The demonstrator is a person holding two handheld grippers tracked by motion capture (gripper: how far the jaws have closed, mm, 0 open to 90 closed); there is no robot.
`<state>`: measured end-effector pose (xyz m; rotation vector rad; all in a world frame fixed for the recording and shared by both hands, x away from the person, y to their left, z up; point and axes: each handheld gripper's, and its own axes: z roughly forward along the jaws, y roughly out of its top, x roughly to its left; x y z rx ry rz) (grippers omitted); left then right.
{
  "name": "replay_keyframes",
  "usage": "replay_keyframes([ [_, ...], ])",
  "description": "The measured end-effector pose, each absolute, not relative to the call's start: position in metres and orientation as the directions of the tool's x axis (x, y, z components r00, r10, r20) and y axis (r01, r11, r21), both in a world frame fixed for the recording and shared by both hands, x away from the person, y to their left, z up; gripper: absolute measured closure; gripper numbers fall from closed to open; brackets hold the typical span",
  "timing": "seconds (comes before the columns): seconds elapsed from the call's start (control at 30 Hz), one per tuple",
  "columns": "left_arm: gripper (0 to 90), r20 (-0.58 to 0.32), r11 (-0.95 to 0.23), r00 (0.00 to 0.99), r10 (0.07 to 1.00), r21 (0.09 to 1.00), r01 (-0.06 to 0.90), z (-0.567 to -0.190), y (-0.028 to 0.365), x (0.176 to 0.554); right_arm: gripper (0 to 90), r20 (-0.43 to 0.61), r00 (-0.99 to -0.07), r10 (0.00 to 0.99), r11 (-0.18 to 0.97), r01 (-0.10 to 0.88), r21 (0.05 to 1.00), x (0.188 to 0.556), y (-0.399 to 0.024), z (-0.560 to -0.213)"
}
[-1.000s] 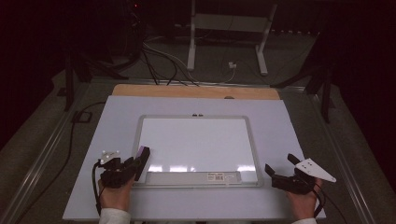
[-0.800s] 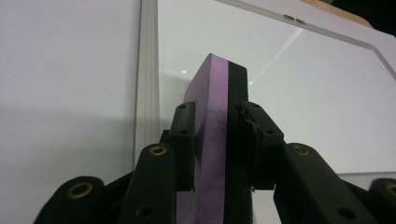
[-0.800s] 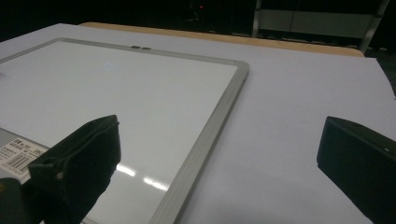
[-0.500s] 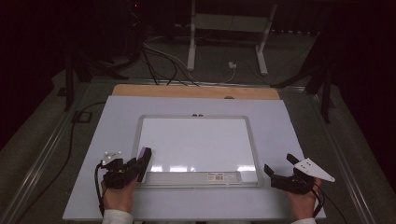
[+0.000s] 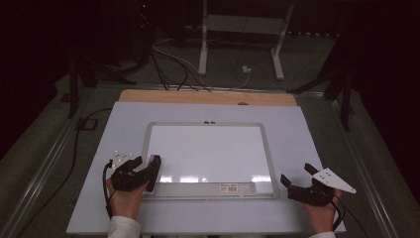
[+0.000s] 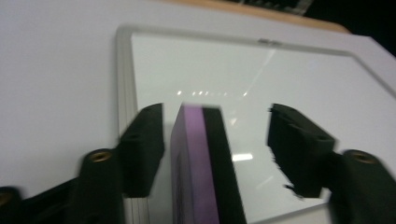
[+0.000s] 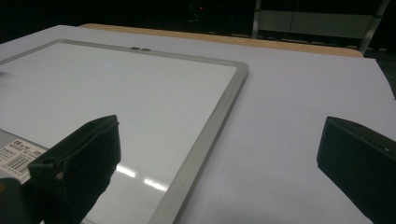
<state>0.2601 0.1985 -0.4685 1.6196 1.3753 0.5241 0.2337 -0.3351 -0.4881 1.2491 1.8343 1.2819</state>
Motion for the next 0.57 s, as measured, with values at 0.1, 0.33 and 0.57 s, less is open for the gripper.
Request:
replay_keyframes([
  [0.1, 19.7, -0.178, 0.001, 0.323, 0.929, 0.877, 0.48, -0.462, 0.21, 0.257, 0.2, 0.057, -0.401, 0.914, 0.101, 0.363, 0.926, 0.233, -0.335, -0.488],
  [0.33, 1.4, -0.081, -0.047, 0.336, 0.938, 0.933, 0.356, -0.456, 0.244, 0.241, 0.2, 0.052, -0.409, 0.911, 0.103, 0.348, 0.932, 0.232, -0.335, -0.486],
  [0.57, 0.4, 0.003, -0.102, 0.298, 0.955, 0.944, 0.315, -0.462, 0.261, 0.232, 0.2, 0.048, -0.416, 0.908, 0.102, 0.333, 0.938, 0.23, -0.335, -0.484],
])
